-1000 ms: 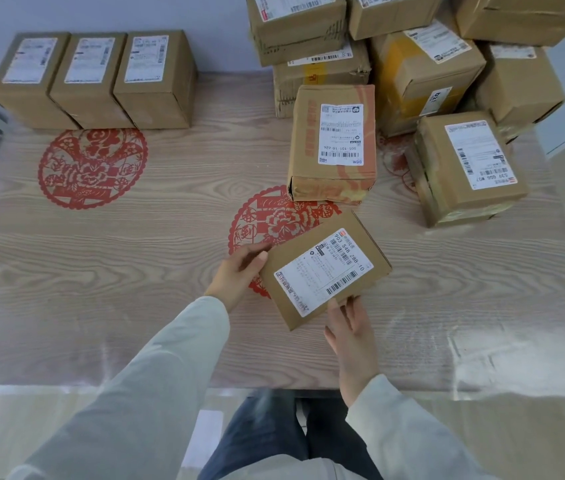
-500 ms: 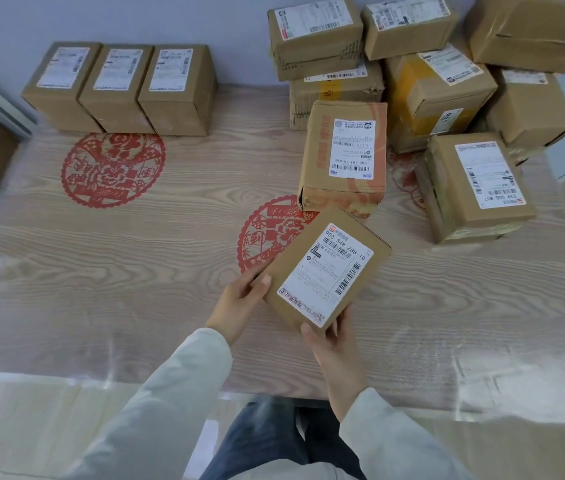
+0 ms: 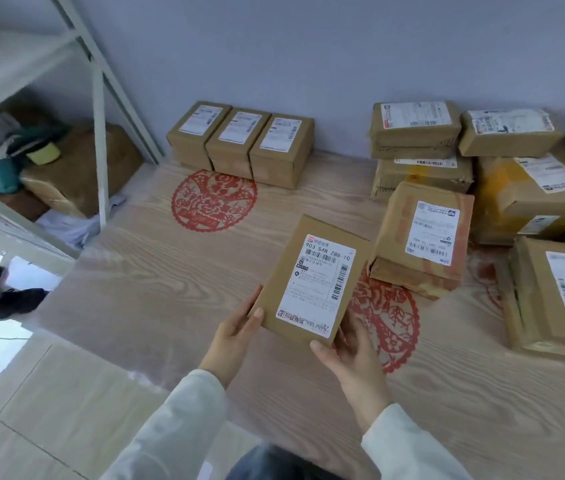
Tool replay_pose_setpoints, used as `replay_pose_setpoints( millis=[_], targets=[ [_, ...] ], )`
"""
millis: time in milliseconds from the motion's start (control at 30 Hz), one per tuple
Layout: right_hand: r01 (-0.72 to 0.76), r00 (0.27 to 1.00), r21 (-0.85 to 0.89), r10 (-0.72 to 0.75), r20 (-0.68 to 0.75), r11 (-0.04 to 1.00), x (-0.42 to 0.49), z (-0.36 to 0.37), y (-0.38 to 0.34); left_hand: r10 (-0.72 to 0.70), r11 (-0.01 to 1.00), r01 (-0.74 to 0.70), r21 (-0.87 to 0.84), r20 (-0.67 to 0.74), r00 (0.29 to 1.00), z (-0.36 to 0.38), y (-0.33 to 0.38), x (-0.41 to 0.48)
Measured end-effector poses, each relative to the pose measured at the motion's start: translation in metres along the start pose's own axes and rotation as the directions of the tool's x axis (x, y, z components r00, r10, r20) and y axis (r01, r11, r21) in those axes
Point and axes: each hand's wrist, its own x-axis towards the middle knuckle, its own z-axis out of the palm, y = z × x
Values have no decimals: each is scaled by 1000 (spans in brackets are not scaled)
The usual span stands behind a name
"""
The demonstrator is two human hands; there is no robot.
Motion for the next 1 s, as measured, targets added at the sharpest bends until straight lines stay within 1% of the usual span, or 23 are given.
replay_pose_setpoints(
  millis=[233, 333, 400, 467, 600, 700, 800, 1000],
  targets=[
    [18, 997, -55, -15, 70, 998, 76, 70, -19, 52, 998, -55, -22, -121, 991, -65, 18, 52],
    [21, 996, -106, -12, 87, 994, 106, 93, -19, 54, 998, -56, -17, -96, 994, -92, 21, 86],
    [-2, 998, -126, 10, 64, 992, 129, 108, -16, 57, 998, -59, -16, -63, 996, -110, 25, 114],
    [-38, 996, -141, 50, 78, 989, 155, 127, -16, 35, 999, -36, -19, -58, 998, -130, 25, 141],
    [-60, 995, -146, 71, 72, 987, 190, 154, -18, 20, 999, -23, -46, -59, 998, -155, 31, 174],
    [-66, 997, -125, 72, 39, 990, 202, 158, -19, 22, 997, -22, -68, -5, 1000, -160, 33, 197],
    [-54, 998, -140, 51, -29, 989, 202, 142, -27, 26, 997, -20, -71, 81, 996, -146, 32, 210],
    [-96, 981, -124, 72, -180, 988, 188, 80, -49, 21, 998, -3, -66, 285, 958, -84, 35, 226]
  ],
)
